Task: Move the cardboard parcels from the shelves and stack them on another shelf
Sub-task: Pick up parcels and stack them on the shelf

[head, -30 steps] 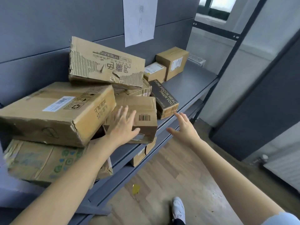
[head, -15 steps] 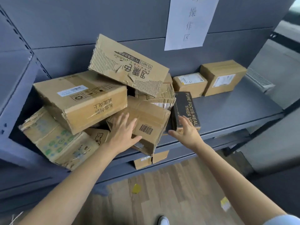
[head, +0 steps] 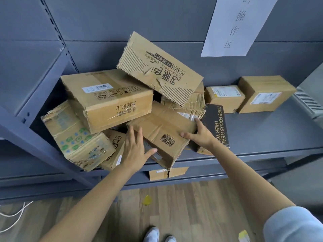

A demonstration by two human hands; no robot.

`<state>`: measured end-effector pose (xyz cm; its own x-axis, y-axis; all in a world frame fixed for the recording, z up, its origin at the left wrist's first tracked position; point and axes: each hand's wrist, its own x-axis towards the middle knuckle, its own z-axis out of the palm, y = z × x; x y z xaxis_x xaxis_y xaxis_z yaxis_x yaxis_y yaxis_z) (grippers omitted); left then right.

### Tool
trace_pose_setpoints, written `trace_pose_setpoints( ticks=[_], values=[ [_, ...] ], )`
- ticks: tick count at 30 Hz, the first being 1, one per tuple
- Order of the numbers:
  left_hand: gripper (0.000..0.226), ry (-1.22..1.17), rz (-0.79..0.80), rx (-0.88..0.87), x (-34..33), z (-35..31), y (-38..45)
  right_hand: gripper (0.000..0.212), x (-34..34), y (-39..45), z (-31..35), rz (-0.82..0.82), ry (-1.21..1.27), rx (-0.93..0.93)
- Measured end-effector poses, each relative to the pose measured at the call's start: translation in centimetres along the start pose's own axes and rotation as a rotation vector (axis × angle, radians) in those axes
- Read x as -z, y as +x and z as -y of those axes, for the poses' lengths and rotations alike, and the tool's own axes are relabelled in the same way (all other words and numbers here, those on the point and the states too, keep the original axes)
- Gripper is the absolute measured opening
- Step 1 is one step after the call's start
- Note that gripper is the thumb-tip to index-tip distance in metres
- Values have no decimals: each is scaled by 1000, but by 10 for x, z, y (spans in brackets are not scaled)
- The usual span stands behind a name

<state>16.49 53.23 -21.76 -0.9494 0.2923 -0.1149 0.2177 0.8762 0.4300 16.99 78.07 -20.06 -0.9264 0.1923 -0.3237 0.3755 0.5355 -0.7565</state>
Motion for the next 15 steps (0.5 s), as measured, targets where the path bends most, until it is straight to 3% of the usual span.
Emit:
trace_pose_setpoints(
  ticks=[2, 9, 12, 15],
  values=[
    [95, -19, -34, 3, -7, -6, 5, 119, -3, -2, -2, -5, 25, -13],
    [91, -2, -133, -82, -26, -11, -1, 160, -15, -31, -19, 56, -64, 171],
    [88, -23, -158, -125, -34, -13, -6, 153, -18, -34, -43, 41, -190, 234],
    [86, -75, -145, -160, -33, -21, -10, 156, -18, -40, -53, 12, -120, 245]
  ],
)
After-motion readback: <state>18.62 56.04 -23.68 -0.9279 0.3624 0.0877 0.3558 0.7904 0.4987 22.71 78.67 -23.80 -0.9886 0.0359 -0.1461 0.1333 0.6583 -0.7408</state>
